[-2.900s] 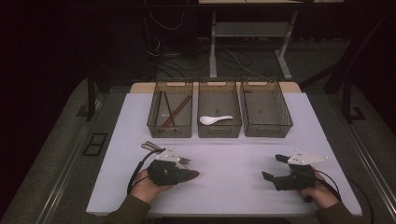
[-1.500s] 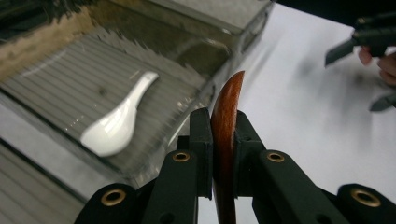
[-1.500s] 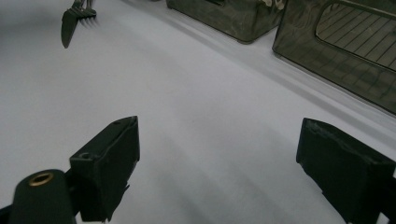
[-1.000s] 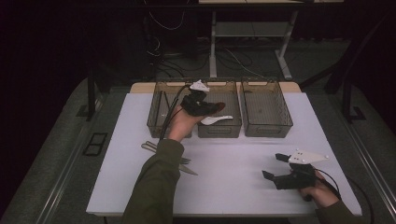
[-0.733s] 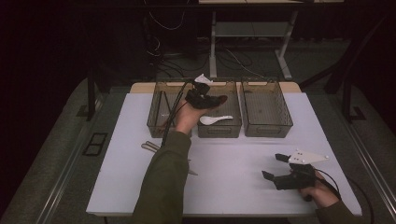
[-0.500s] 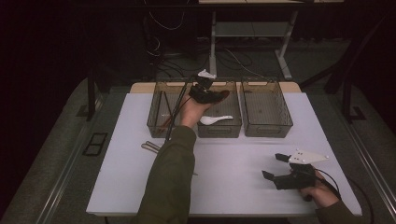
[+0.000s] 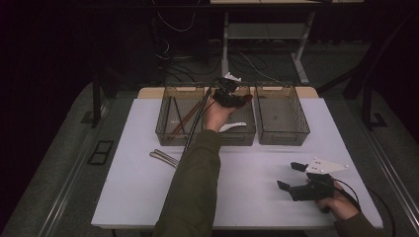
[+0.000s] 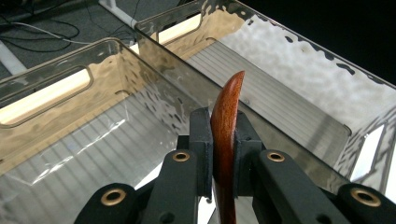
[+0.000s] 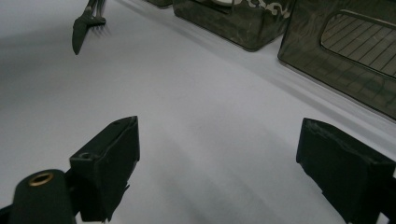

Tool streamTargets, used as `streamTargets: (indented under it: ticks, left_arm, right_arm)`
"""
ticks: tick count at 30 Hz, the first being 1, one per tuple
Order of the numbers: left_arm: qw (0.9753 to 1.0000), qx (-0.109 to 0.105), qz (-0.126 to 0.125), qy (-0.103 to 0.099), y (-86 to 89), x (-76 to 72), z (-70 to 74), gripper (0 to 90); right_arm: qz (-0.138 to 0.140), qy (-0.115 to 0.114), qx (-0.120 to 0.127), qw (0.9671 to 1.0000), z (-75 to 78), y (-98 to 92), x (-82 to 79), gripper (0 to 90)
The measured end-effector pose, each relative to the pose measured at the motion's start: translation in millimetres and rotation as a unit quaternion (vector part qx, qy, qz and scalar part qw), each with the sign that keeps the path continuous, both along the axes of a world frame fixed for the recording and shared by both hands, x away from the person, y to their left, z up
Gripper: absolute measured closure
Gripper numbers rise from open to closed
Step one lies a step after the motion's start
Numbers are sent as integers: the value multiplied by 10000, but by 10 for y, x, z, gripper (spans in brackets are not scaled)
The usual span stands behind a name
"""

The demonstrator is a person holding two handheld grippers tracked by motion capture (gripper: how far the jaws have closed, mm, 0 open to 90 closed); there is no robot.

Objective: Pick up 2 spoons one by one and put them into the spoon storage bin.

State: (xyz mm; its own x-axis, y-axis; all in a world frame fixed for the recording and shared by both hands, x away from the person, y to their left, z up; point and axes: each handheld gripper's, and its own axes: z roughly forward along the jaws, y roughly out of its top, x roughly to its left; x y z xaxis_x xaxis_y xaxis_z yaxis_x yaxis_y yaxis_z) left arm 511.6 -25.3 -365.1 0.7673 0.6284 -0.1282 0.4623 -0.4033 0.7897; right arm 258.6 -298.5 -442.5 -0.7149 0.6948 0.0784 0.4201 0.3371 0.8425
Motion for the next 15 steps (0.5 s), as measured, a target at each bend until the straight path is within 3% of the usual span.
streamTargets:
  ticks: [3, 5, 6, 15]
  left_arm:
    - [9998, 101, 153, -19, -45, -5, -63, 789]
    - [9994, 269, 212, -29, -57, 5, -92, 599]
    - [9992, 328, 239, -57, -59, 2, -96, 547]
    - [9996, 275, 48, -43, -25, -46, -27, 347]
  right_arm:
    - [8, -10, 1, 10000, 1, -3, 0, 132]
    - [9, -6, 10, 10000, 2, -4, -1, 132]
    - [8, -6, 10, 10000, 2, -6, 0, 132]
    - [11, -5, 4, 10000, 1, -8, 5, 132]
